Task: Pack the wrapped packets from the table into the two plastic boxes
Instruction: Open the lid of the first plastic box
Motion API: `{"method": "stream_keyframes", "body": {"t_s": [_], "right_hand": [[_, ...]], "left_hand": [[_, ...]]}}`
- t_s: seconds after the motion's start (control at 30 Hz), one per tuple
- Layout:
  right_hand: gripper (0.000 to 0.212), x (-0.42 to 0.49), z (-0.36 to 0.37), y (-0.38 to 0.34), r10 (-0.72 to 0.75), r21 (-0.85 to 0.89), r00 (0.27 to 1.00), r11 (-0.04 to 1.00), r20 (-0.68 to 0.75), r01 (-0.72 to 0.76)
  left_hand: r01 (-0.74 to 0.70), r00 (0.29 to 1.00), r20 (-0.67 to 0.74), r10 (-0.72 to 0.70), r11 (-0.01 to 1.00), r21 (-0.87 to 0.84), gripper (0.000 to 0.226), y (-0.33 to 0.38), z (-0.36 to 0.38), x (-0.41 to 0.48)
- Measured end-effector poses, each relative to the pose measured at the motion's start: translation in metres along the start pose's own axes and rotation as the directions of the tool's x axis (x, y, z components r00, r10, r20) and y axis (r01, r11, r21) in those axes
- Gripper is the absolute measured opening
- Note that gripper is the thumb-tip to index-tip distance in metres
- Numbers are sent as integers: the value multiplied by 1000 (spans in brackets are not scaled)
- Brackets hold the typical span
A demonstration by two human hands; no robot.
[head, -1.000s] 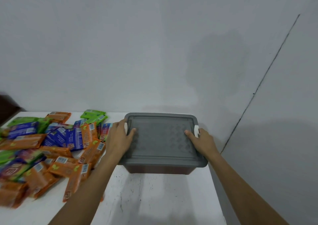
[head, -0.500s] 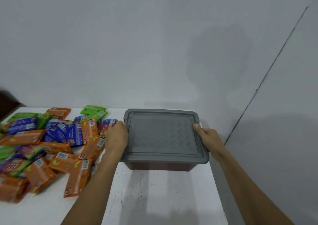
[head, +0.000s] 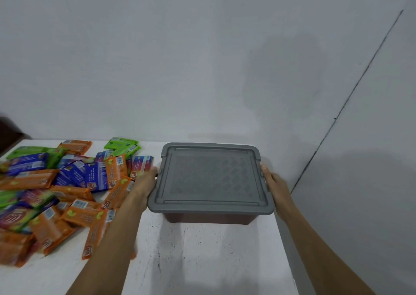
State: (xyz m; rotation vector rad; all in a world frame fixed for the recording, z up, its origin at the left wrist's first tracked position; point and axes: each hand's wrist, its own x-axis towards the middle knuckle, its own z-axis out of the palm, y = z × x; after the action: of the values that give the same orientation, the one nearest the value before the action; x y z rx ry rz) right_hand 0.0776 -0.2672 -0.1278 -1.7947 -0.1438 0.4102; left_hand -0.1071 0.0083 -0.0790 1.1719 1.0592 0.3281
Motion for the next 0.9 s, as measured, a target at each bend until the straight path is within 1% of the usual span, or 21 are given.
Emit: {"method": "stream_keyframes", "body": {"t_s": [0.07, 0.13, 0.2, 0.23, 0.3, 0.33, 0.37, 0.4, 0.47, 0.6, 0.63, 0.7, 0.73, 0.83, 0.87, 0.9], "right_hand": [[49, -5, -2, -8, -88, -112, 995, 990, -39, 83], [43, -6, -4, -12, -174, -223, 982, 962, -70, 155], [40, -6, -5, -16, -263, -345, 962, 912, -75, 222], [45, -5, -6, -16, -307, -417, 950, 873, -65, 253], [54, -6, -5, -17, -352, -554, 935, 788, -47, 269], [52, -8, -4, -19, -366, -589, 930, 762, -45, 271], [49, -10, -2, -21, -378, -609, 925, 744, -45, 274], [47, -13, 0, -23, -385, -619, 922, 733, -36, 282], [46, -18, 5, -27, -381, -627, 924, 728, -34, 278], [50, -23, 6, -33, -335, -604, 941, 760, -48, 239], [54, -24, 5, -37, -316, -599, 948, 768, -46, 227], [68, -28, 5, -46, -321, -552, 946, 796, -38, 248], [69, -32, 4, -52, -336, -525, 941, 807, -36, 269], [48, -48, 4, -73, -355, -465, 934, 834, -42, 296], [47, -53, 5, -79, -351, -423, 934, 857, -62, 295], [53, -55, 5, -82, -350, -371, 933, 880, -82, 297]], "left_hand": [[-67, 998, -5, 67, 997, 41, 27, -4, -3, 3], [-214, 969, -82, 232, 958, 189, 32, -8, -6, 5], [-350, 888, -148, 435, 849, 395, 34, -8, -9, 2], [-400, 843, -144, 519, 783, 476, 34, -7, -11, -1], [-473, 777, -44, 628, 629, 618, 35, -4, -12, -6], [-485, 767, 19, 641, 561, 671, 35, -4, -12, -8], [-487, 768, 64, 637, 517, 705, 35, -3, -12, -9], [-485, 772, 89, 629, 493, 722, 36, -3, -11, -10], [-483, 769, 99, 632, 472, 737, 38, -3, -11, -11], [-475, 764, 86, 639, 468, 745, 36, -2, -8, -14], [-472, 757, 74, 650, 465, 749, 36, -1, -7, -15], [-474, 741, 44, 670, 476, 741, 36, 4, -7, -20], [-481, 735, 31, 677, 490, 727, 37, 7, -8, -23], [-526, 736, 11, 677, 562, 639, 39, 16, -14, -29], [-539, 744, 1, 668, 598, 593, 39, 19, -16, -33], [-553, 754, -6, 657, 640, 534, 40, 22, -18, -36]]}}
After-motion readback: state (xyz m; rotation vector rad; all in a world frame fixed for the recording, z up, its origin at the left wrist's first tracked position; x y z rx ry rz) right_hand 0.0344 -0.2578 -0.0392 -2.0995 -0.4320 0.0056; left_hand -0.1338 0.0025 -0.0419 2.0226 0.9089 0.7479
